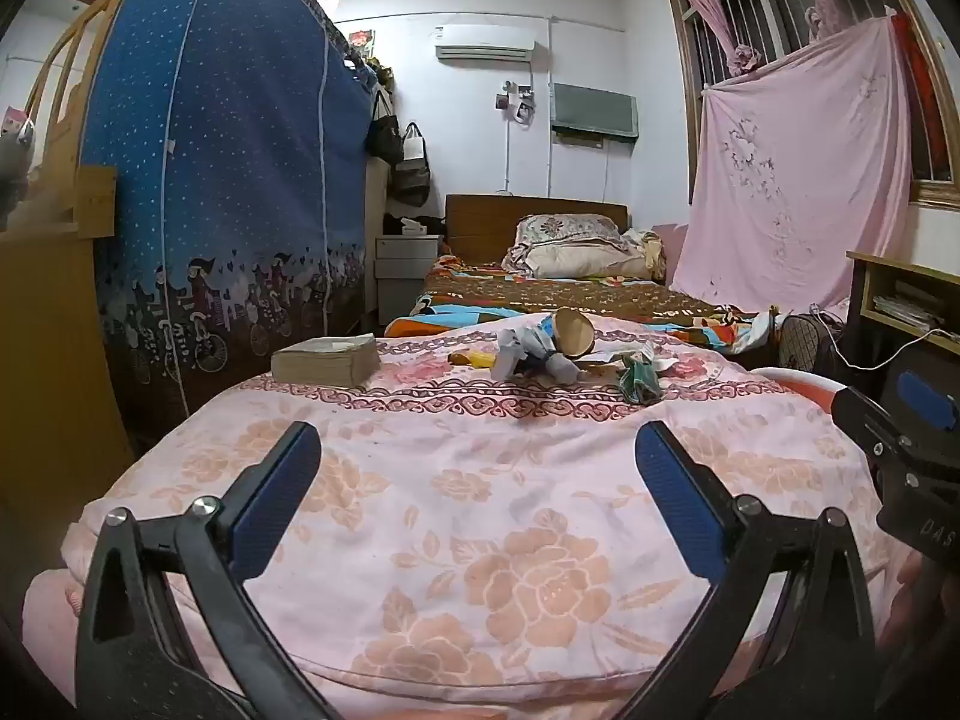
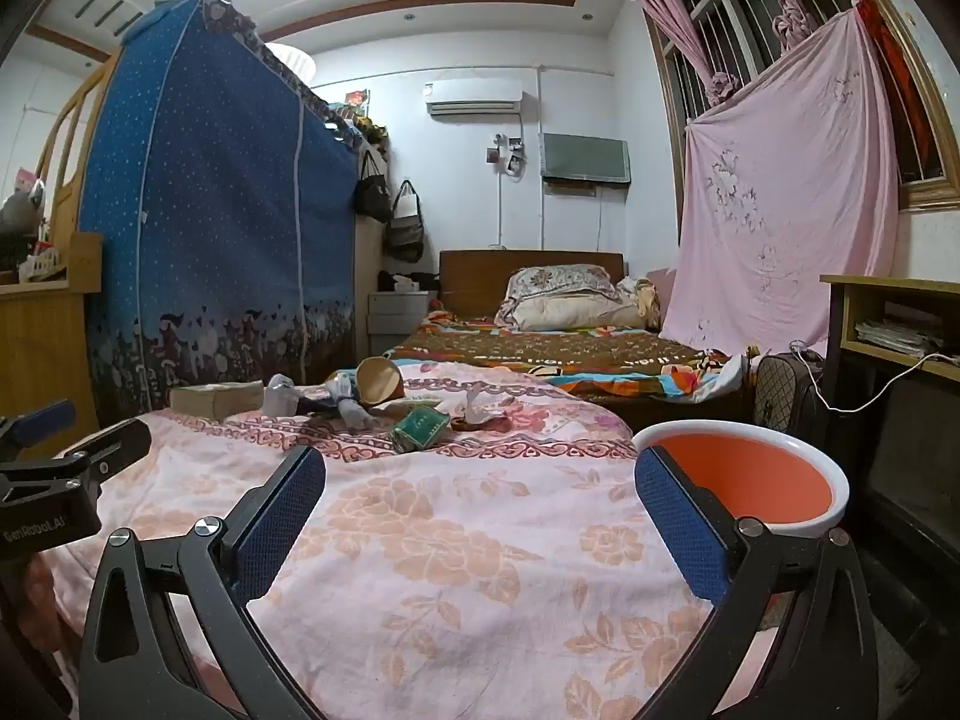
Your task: Collect trash
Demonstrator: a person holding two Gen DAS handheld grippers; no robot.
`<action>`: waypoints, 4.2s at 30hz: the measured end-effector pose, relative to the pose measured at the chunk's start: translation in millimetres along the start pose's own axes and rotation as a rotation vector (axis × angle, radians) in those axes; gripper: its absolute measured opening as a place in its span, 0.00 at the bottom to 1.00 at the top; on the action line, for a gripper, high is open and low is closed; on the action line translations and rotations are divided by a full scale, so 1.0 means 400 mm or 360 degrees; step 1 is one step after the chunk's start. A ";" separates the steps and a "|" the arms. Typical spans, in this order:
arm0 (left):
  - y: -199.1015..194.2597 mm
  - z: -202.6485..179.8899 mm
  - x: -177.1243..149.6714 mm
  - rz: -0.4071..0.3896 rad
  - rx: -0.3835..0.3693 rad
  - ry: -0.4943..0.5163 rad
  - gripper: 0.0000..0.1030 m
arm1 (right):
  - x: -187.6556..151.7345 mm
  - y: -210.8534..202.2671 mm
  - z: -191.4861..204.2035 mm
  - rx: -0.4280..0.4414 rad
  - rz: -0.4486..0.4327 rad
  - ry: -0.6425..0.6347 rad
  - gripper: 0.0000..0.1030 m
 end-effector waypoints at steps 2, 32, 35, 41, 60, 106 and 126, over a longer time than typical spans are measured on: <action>0.000 0.000 0.000 -0.0001 -0.0004 0.0000 0.89 | 0.000 0.000 0.000 0.0000 0.0000 0.0001 1.00; 0.000 -0.001 0.001 -0.0012 -0.0006 0.0008 0.89 | -0.005 -0.003 0.007 0.0008 0.0008 0.0001 1.00; 0.000 -0.001 0.001 -0.0012 -0.0003 0.0008 0.89 | -0.002 0.002 0.011 0.0012 0.0005 0.0002 1.00; 0.004 0.001 0.003 -0.0009 0.0001 0.0004 0.89 | -0.002 0.000 0.014 0.0014 0.0007 0.0002 1.00; 0.001 0.003 0.001 -0.0010 0.0000 0.0005 0.89 | -0.008 0.004 0.017 0.0014 0.0013 0.0003 1.00; 0.067 0.003 0.064 -0.0027 -0.0054 0.0003 0.89 | 0.032 0.075 -0.016 0.0021 0.0033 0.0031 1.00; 0.269 -0.018 0.224 -0.0162 -0.0186 -0.0013 0.88 | 0.188 0.393 -0.003 0.0355 0.0060 -0.0114 1.00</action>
Point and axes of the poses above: each gripper's, at about its wrist camera, not at the fingertips, and y roughly the way its jaws point, z to its left, x to its top, the point moved 6 cm from there along y, roughly the way its jaws point, and after that the axes turned 11 degrees about -y, right-handed, at the moved point
